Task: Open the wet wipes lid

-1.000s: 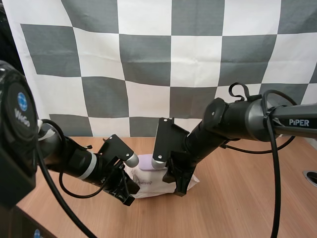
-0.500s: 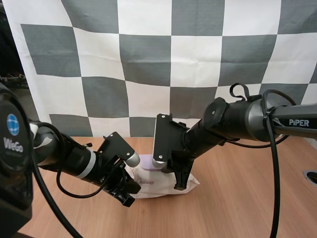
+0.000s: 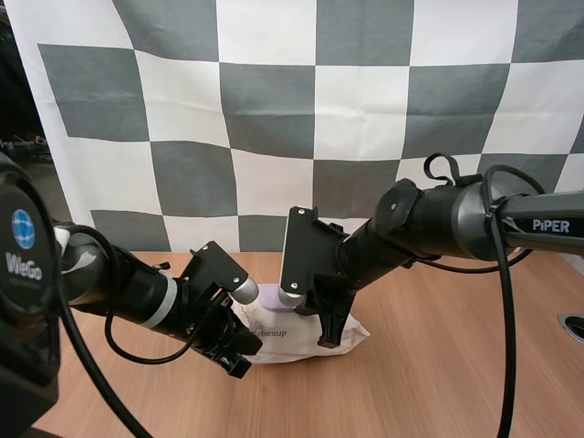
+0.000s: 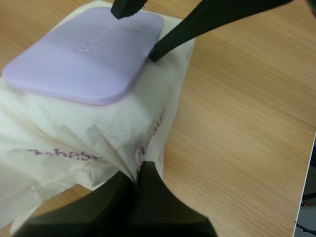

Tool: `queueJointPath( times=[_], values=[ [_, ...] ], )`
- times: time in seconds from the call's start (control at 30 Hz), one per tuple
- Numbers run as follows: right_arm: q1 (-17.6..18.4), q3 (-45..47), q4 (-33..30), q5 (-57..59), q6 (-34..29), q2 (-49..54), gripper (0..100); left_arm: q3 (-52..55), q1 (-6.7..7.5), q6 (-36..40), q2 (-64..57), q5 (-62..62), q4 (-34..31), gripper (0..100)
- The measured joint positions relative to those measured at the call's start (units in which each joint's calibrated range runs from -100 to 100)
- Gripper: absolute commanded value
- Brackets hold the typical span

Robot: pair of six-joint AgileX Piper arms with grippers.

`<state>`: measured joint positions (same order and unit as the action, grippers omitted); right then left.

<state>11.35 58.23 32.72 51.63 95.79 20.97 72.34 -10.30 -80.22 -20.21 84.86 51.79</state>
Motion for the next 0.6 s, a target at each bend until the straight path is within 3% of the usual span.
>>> queueJointPath(
  times=[0.13, 0.3, 0.4, 0.6],
  values=[
    [0.0, 0.0, 0.1, -3.1, 0.0, 0.0, 40, 0.0, 0.00, 0.0, 0.0, 0.0, 0.2, 0],
    [0.0, 0.0, 0.7, -4.8, 0.0, 0.0, 13, 0.0, 0.00, 0.0, 0.0, 0.5, 0.4, 0],
    [0.0, 0.0, 0.7, -6.0, 0.0, 0.0, 2, 0.0, 0.00, 0.0, 0.0, 1.0, 0.4, 0],
    [0.0, 0.0, 0.6, -6.6, 0.0, 0.0, 0, 0.0, 0.00, 0.0, 0.0, 1.4, 0.2, 0]
  ],
)
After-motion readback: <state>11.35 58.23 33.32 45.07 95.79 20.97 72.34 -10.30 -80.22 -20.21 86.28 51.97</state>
